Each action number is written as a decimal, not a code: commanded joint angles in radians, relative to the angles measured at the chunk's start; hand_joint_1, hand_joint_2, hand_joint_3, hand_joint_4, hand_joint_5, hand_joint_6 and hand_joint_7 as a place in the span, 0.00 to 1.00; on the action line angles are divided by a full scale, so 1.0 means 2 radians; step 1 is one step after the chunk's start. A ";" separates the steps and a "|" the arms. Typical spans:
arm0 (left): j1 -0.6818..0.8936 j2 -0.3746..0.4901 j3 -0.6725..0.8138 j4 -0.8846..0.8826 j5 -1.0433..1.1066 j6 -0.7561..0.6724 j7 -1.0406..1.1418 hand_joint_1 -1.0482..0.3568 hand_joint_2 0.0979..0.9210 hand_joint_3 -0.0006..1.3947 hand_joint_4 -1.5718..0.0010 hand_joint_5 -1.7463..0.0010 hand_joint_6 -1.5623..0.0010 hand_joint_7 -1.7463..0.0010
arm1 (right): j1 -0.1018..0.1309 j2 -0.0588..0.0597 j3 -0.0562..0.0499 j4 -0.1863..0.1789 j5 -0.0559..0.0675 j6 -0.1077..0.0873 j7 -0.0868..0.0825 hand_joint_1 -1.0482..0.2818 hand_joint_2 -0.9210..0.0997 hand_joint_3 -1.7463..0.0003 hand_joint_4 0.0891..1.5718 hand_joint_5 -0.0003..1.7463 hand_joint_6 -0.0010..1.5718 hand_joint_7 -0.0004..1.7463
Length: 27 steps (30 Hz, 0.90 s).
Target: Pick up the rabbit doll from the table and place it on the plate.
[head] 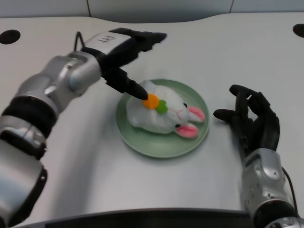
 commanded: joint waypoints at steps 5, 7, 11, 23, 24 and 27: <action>0.058 0.053 0.047 -0.041 -0.045 -0.004 -0.020 0.07 1.00 0.13 0.96 0.98 0.96 0.98 | -0.003 0.002 -0.002 0.007 0.002 0.004 -0.003 0.49 0.00 0.77 0.37 0.74 0.33 0.56; 0.074 0.065 0.056 -0.047 -0.051 -0.011 -0.013 0.09 1.00 0.20 0.95 0.97 0.96 0.98 | -0.004 0.002 -0.002 0.007 0.001 0.005 -0.006 0.49 0.00 0.77 0.38 0.74 0.33 0.56; 0.101 0.075 0.081 -0.058 -0.075 -0.023 -0.013 0.12 1.00 0.24 0.93 0.95 0.94 0.97 | -0.003 0.001 -0.002 0.007 0.001 0.004 -0.003 0.49 0.00 0.77 0.38 0.73 0.34 0.55; 0.252 0.037 0.183 -0.170 -0.197 0.010 -0.003 0.42 1.00 0.16 0.98 0.39 0.78 0.95 | 0.007 0.003 0.003 -0.005 -0.005 -0.007 0.002 0.49 0.00 0.75 0.38 0.75 0.33 0.54; 0.264 0.033 0.188 -0.186 -0.200 0.025 -0.003 0.45 1.00 0.15 0.97 0.35 0.77 0.95 | 0.008 0.003 0.003 -0.005 -0.006 -0.008 0.002 0.49 0.00 0.75 0.38 0.75 0.33 0.54; 0.307 0.018 0.205 -0.239 -0.225 0.060 -0.011 0.47 1.00 0.15 0.95 0.31 0.75 0.94 | 0.008 0.003 0.004 -0.007 -0.009 -0.004 -0.003 0.48 0.00 0.76 0.38 0.75 0.34 0.54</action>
